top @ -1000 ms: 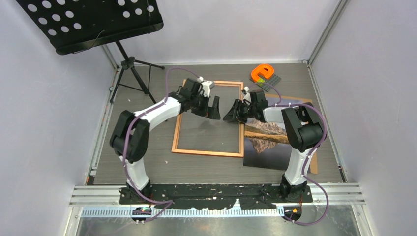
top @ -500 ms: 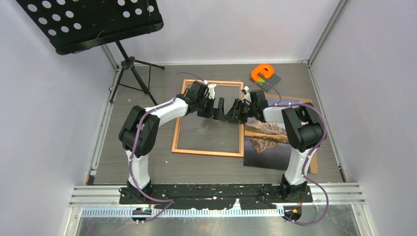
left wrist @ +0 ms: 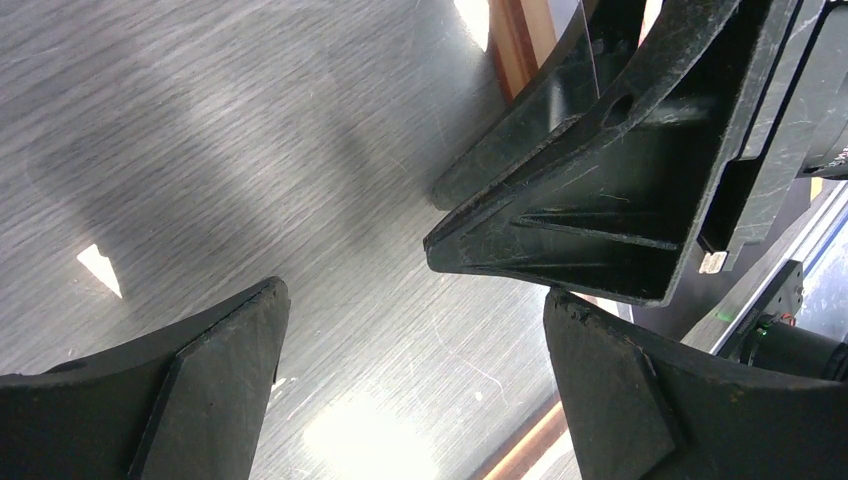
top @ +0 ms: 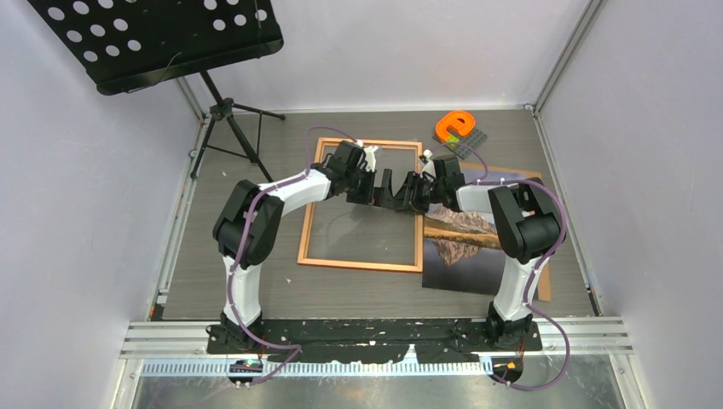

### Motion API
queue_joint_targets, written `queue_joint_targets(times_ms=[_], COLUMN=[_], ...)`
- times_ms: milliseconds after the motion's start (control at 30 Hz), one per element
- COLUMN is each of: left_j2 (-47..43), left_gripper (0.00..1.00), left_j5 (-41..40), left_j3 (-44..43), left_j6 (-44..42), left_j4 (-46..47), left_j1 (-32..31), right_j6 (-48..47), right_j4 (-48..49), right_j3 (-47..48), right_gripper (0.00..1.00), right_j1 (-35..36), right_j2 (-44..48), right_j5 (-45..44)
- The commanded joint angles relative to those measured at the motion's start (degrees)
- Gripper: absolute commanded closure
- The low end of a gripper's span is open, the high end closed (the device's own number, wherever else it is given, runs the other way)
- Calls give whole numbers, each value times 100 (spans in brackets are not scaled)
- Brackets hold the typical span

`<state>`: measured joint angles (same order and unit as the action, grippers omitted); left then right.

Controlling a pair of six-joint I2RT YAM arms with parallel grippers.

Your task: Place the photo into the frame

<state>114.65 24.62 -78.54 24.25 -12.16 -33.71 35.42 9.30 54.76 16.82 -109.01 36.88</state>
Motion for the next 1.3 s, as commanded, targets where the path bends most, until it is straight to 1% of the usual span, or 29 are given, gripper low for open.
queue_joint_targets(times_ms=[0,467,1267], left_j2=[83,141,198], left_gripper=[0,1,1], left_j5=[121,61,-17], left_j3=[-118,40,81], left_j6=[101,45,-25], left_j4=[317,403,408], left_j1=[-49,-56,-39], right_j6=[-85,-312,-1034], right_j4=[167,-220,-1385], right_j3=[144,333,636], right_gripper=[52,43,40], right_j1=[54,51,-29], right_j2=[175,420,903], right_j5=[71,-5,-463])
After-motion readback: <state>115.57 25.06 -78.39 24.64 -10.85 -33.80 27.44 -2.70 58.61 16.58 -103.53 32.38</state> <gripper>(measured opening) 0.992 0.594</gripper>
